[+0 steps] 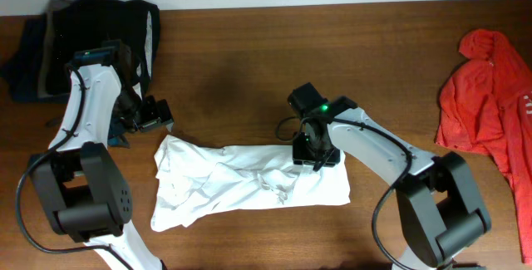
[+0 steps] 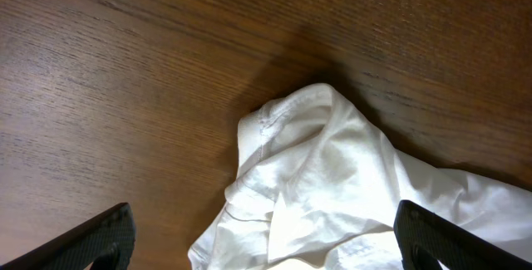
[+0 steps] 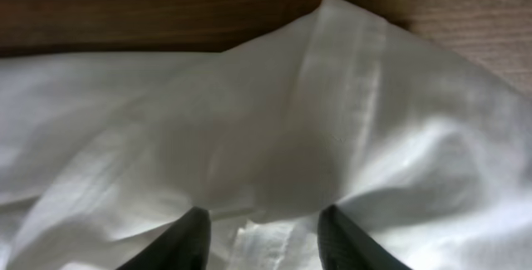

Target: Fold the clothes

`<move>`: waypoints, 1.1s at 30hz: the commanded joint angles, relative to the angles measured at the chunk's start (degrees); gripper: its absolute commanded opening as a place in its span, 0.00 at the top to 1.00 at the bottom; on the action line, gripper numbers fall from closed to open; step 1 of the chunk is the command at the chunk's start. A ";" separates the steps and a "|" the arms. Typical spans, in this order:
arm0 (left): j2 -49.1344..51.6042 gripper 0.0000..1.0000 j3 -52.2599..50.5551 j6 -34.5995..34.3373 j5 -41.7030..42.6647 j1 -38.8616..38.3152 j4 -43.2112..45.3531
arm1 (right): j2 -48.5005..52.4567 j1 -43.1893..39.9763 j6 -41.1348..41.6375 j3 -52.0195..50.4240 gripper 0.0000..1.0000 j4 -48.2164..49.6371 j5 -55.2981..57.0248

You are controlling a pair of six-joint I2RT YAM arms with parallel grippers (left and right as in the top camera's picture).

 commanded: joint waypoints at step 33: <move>-0.33 0.01 -0.42 0.13 0.42 -0.02 0.11 | -2.38 9.64 2.10 3.04 0.69 -2.95 -3.78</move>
